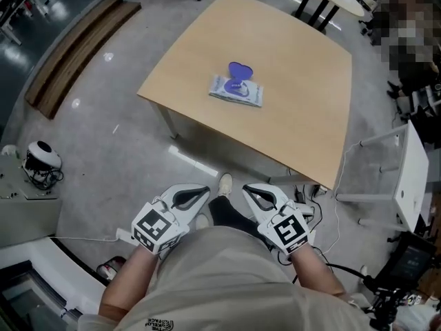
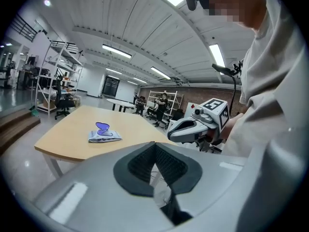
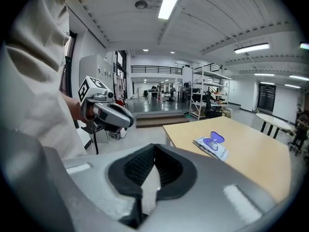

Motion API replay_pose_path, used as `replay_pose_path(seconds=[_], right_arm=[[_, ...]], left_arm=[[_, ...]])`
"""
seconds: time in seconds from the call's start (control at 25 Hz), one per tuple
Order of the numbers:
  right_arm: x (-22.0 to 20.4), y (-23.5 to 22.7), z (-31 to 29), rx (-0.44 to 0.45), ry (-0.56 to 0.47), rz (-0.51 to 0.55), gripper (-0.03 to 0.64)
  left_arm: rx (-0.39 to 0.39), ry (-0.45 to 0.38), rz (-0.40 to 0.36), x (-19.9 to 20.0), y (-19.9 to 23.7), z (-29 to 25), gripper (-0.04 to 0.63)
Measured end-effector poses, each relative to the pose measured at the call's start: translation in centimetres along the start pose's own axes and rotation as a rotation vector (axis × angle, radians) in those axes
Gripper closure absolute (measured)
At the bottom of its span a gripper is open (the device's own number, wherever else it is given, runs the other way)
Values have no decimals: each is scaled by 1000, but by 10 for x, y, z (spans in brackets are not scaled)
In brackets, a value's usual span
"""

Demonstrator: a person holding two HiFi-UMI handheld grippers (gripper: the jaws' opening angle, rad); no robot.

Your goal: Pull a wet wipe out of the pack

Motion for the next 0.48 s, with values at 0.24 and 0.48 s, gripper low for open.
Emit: replay_pose_path(seconds=[0.24, 0.48], right_arm=[[22, -95, -29, 43, 0, 43, 615], [25, -173, -42, 74, 10, 74, 615]], left_arm=[[58, 24, -32, 37, 56, -62, 591], [83, 12, -40, 66, 100, -134, 591]])
Point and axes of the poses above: the fingertips, and each gripper's own axes: z backward along the fingers, y to its left, x out of its top, the point moved 7 cm from there along z, backward along the fingers, and after that the axes turned 12 degrees about x, right-handed, at the moved point
